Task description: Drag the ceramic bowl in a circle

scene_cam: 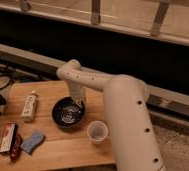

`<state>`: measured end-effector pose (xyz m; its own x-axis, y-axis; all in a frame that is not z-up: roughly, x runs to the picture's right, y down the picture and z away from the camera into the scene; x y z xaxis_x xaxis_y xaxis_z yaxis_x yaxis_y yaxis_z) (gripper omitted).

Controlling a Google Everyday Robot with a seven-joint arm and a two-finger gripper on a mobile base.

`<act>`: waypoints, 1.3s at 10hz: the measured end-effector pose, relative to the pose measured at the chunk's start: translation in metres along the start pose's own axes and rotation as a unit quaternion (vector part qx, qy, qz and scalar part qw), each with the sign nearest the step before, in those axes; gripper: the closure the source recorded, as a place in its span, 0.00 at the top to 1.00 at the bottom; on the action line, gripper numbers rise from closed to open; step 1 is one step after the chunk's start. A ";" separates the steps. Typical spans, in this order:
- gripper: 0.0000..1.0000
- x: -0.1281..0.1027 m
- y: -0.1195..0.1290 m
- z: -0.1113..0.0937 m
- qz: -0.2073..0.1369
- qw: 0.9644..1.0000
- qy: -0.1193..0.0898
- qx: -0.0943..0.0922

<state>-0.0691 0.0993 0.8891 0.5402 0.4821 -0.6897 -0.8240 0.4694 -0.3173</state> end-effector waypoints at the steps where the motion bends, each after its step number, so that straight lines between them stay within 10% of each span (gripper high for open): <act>1: 0.07 -0.003 -0.005 -0.004 0.004 1.000 -0.013 -0.013; 6: 0.07 -0.031 -0.044 -0.016 0.037 0.995 -0.075 -0.061; 13: 0.07 -0.066 -0.105 -0.049 0.137 0.977 -0.153 -0.063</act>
<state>-0.0266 -0.0180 0.9366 0.3063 0.7840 -0.5399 -0.9490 0.2066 -0.2382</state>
